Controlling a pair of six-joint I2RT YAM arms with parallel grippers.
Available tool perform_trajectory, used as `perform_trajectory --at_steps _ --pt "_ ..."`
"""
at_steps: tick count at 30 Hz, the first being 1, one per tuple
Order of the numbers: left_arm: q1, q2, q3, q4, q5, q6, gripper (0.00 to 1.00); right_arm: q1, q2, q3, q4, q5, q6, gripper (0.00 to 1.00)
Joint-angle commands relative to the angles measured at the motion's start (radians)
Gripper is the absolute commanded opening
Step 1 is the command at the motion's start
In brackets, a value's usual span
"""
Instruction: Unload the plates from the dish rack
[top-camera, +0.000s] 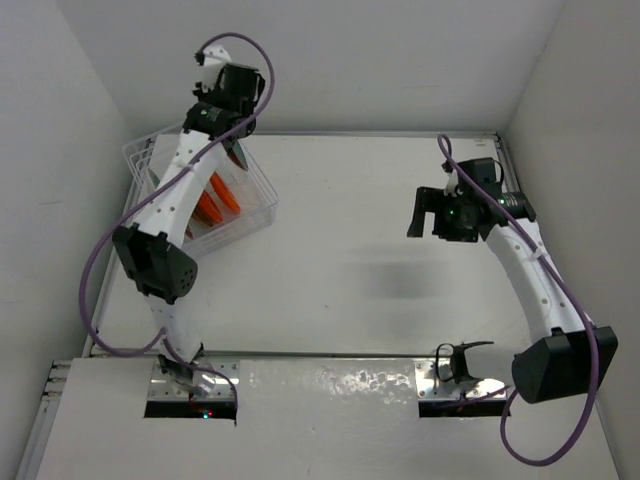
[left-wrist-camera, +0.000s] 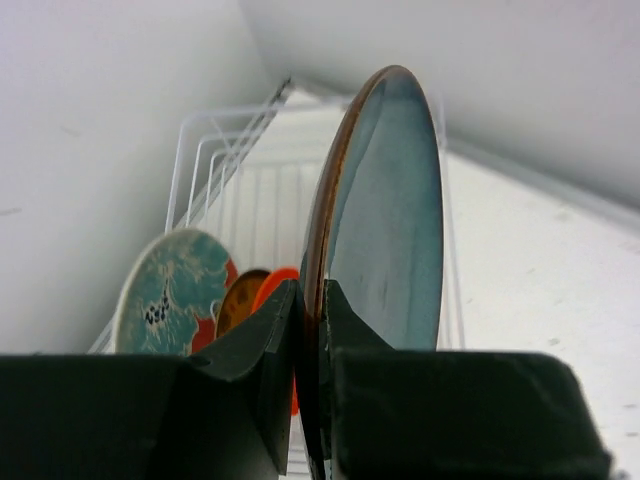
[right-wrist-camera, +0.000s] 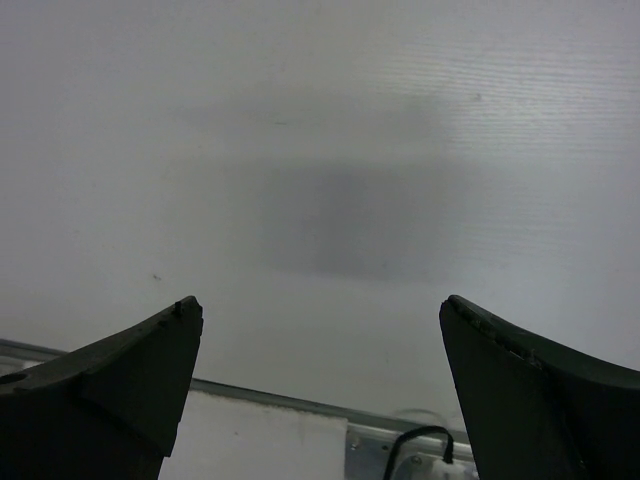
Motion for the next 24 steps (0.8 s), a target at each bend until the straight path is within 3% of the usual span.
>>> perform_trajectory --at_steps 1,3,4,5,7,8,13,19,24 --pt "-0.013 -0.121 0.018 0.193 -0.032 0.035 0.0 0.004 0.04 0.066 0.102 -0.132 0.062 0.99" --pt "-0.002 -0.173 0.0 0.214 0.126 -0.01 0.0 0.004 0.059 0.083 0.209 -0.233 0.104 0.99" --pt "0.005 -0.205 -0.027 0.242 0.216 -0.03 0.0 0.003 0.085 0.09 0.258 -0.363 0.134 0.99" --pt "0.013 -0.271 -0.099 0.318 0.437 -0.08 0.0 0.004 0.097 0.106 0.377 -0.419 0.218 0.99" --pt "0.022 -0.336 -0.198 0.424 0.653 -0.129 0.0 0.003 0.116 0.117 0.522 -0.508 0.321 0.99" --pt "0.022 -0.377 -0.277 0.508 0.817 -0.193 0.0 0.003 0.129 0.132 0.633 -0.53 0.401 0.99" --pt "0.024 -0.402 -0.503 0.785 1.215 -0.426 0.0 -0.002 0.241 0.237 0.746 -0.553 0.484 0.99" --pt "0.025 -0.404 -0.687 1.064 1.384 -0.614 0.0 -0.019 0.324 0.278 0.682 -0.459 0.397 0.97" --pt "0.025 -0.37 -0.773 1.202 1.458 -0.717 0.0 -0.019 0.37 0.246 0.72 -0.504 0.409 0.86"
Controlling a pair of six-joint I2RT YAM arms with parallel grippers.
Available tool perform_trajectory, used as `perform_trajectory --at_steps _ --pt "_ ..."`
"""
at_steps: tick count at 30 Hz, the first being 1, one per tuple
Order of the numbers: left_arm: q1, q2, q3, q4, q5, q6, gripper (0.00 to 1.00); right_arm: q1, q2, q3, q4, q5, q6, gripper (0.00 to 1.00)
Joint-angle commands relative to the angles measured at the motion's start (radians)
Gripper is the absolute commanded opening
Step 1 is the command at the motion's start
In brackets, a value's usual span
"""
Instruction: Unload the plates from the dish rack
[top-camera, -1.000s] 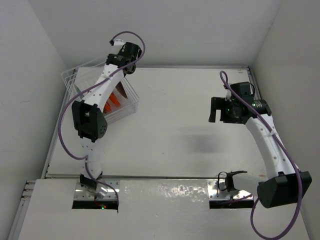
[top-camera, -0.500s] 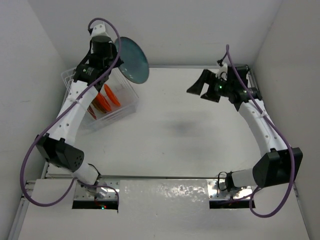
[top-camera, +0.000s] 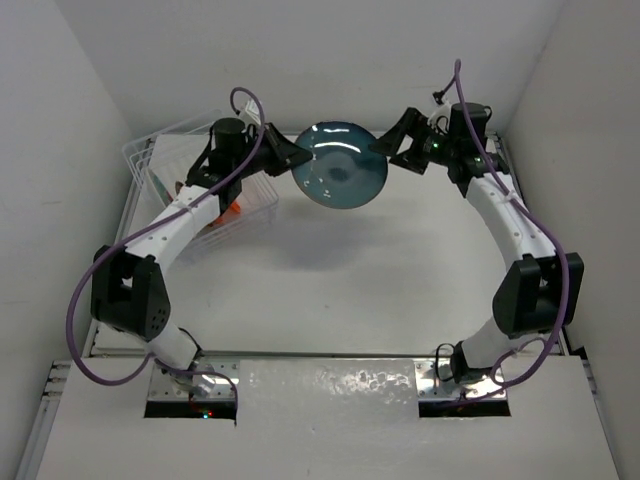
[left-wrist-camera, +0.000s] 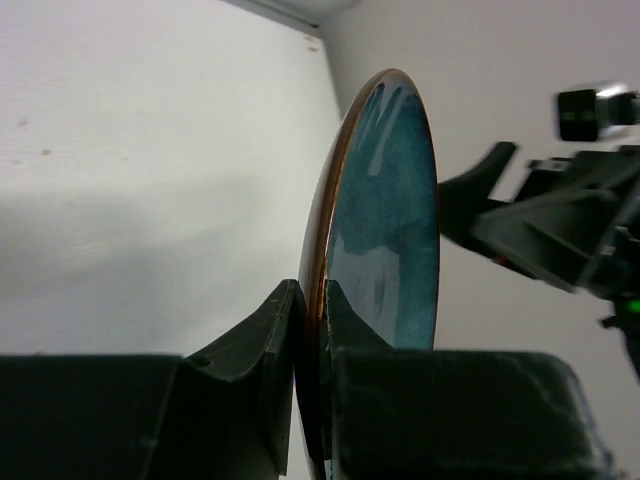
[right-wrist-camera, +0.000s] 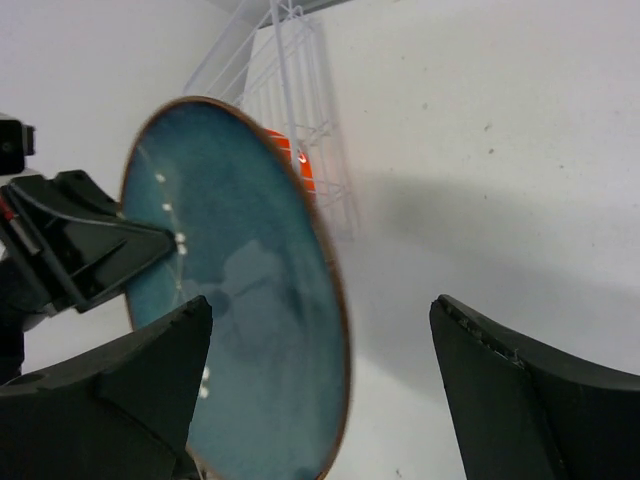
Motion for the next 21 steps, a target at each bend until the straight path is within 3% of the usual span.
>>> perform_trajectory --at_steps 1,4,6,7,8,11,12,15,16,21 --pt "0.009 -0.038 -0.004 0.425 0.128 -0.187 0.0 -0.002 0.017 -0.016 0.04 -0.018 -0.03 0.87" --pt "0.009 -0.017 -0.01 0.433 0.126 -0.185 0.0 -0.004 0.022 -0.045 0.046 -0.024 -0.049 0.83" --pt "0.009 0.014 -0.002 0.438 0.135 -0.185 0.0 -0.004 0.039 -0.076 0.124 -0.097 0.003 0.54" --pt "0.009 0.025 0.002 0.439 0.135 -0.184 0.0 -0.004 0.043 -0.09 0.173 -0.122 0.032 0.33" --pt "0.009 0.038 0.028 0.428 0.134 -0.178 0.0 -0.01 0.05 -0.113 0.21 -0.138 0.066 0.0" --pt "0.007 0.092 0.169 0.219 0.051 -0.055 0.58 -0.043 0.056 -0.114 0.255 -0.094 0.123 0.0" --pt "0.004 0.112 0.223 0.012 -0.086 0.044 0.98 -0.059 0.057 -0.11 0.182 0.012 0.121 0.0" --pt "0.002 0.14 0.451 -0.436 -0.461 0.155 1.0 -0.142 0.06 -0.148 0.091 0.207 0.213 0.0" --pt "0.002 0.141 0.5 -0.523 -0.545 0.164 1.0 -0.163 0.053 -0.172 0.077 0.355 0.254 0.0" --pt "-0.002 0.06 0.651 -0.803 -0.823 0.298 1.0 -0.269 0.082 -0.363 0.321 0.584 0.454 0.0"
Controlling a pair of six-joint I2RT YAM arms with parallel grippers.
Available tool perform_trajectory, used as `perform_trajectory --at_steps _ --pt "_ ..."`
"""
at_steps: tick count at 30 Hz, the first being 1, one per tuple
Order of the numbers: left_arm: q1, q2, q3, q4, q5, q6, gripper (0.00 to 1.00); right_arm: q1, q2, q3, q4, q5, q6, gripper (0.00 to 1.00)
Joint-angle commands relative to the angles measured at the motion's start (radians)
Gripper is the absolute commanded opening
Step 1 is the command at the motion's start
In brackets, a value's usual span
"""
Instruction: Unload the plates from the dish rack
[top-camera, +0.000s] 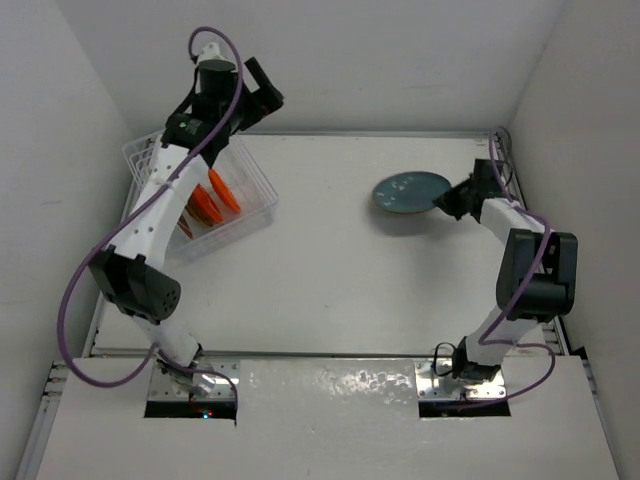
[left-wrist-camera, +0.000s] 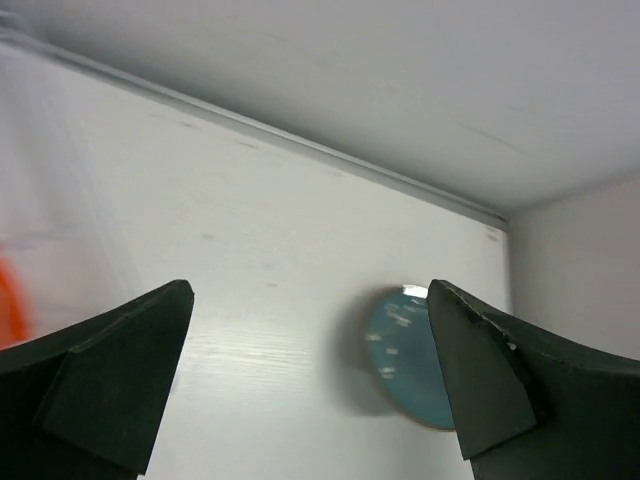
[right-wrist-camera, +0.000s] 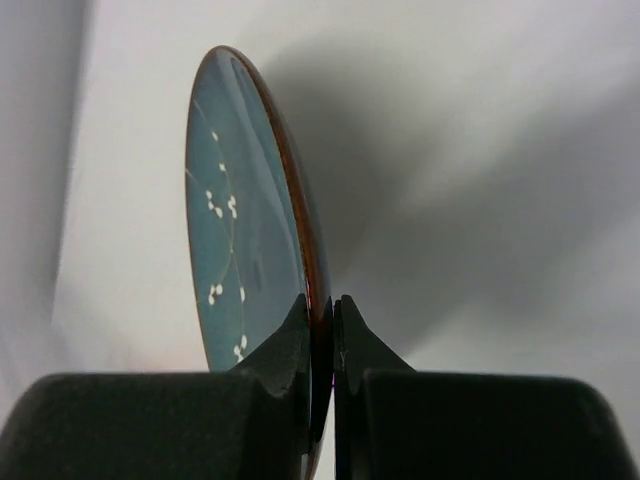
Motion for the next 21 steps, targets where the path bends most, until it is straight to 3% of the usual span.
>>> perform_trajectory --at_steps 1,4,7,10,12,16,21 --pt "-0.002 -0.094 0.081 -0.33 -0.326 0.142 1.0 -0.061 0.004 -0.013 0.247 0.205 0.187 0.0" --pt "0.015 -0.139 0.092 -0.47 -0.461 0.139 1.0 -0.097 0.085 -0.002 0.333 0.234 0.173 0.0" --pt "0.053 -0.231 -0.061 -0.489 -0.538 0.101 1.0 -0.123 0.17 0.053 0.289 0.266 0.144 0.0" --pt "0.154 -0.289 -0.257 -0.455 -0.498 0.073 1.0 -0.133 0.263 0.113 0.234 0.231 0.112 0.04" --pt "0.218 -0.303 -0.319 -0.397 -0.462 0.087 1.0 -0.133 0.312 0.137 0.235 0.19 0.08 0.42" --pt "0.262 -0.272 -0.368 -0.338 -0.409 0.114 0.99 -0.124 0.264 0.108 0.16 0.234 0.043 0.98" --pt "0.274 -0.193 -0.336 -0.383 -0.446 0.096 0.85 -0.107 0.081 0.074 -0.203 0.384 0.004 0.99"
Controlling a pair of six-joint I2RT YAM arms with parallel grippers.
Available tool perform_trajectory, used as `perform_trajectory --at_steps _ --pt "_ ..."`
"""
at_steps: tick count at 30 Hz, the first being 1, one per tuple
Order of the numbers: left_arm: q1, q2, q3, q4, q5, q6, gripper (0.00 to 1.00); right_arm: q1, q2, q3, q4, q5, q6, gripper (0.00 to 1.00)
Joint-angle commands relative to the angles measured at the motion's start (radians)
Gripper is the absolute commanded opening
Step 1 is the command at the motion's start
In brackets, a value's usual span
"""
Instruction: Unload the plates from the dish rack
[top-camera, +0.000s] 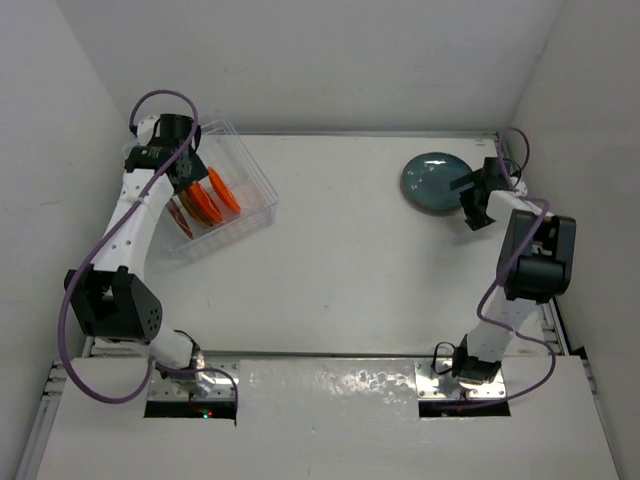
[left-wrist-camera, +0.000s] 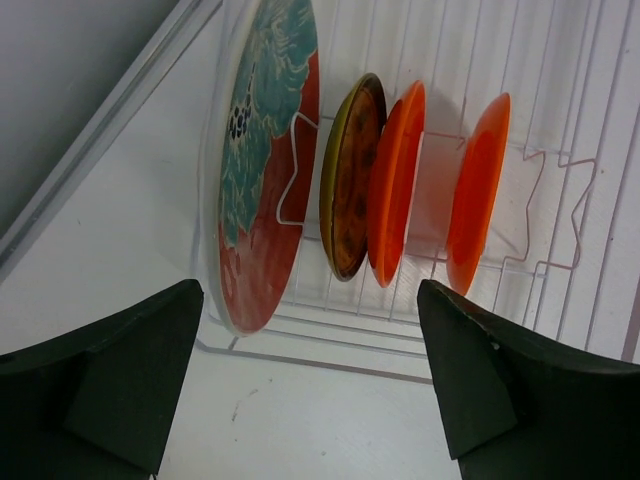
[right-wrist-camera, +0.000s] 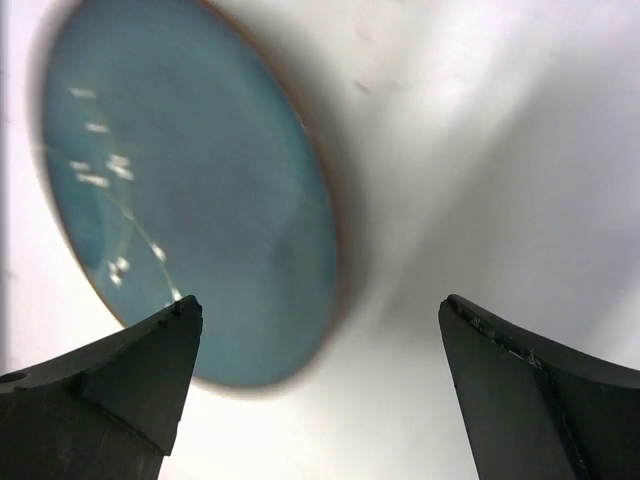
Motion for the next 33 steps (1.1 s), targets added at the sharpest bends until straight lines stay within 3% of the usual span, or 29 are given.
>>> perform_trajectory --at_steps 1,5,18,20,26,31,32,33 --pt "0.008 0.015 0.036 0.007 -0.031 0.001 0.82 0.019 -0.165 -0.008 -0.257 0.107 -0.058 0.99" --pt "0.024 0.055 0.011 -0.018 -0.107 -0.027 0.64 0.071 -0.275 -0.068 -0.298 0.072 -0.133 0.99" --pt "0.025 0.035 0.021 -0.017 -0.166 0.009 0.68 0.207 -0.307 -0.051 -0.342 -0.005 -0.225 0.99" --pt "0.027 0.047 0.016 -0.034 -0.216 -0.004 0.57 0.213 -0.304 -0.062 -0.337 -0.016 -0.219 0.99" --pt "0.094 0.075 -0.03 0.023 -0.22 0.025 0.4 0.213 -0.324 -0.068 -0.302 -0.08 -0.26 0.99" --pt "0.114 0.115 -0.033 0.059 -0.177 0.047 0.37 0.213 -0.37 -0.022 -0.342 -0.094 -0.305 0.99" --pt "0.117 0.118 -0.036 0.067 -0.168 0.048 0.34 0.213 -0.377 -0.013 -0.345 -0.095 -0.306 0.99" --pt "0.119 0.119 -0.036 0.07 -0.163 0.05 0.24 0.213 -0.385 -0.013 -0.35 -0.097 -0.31 0.99"
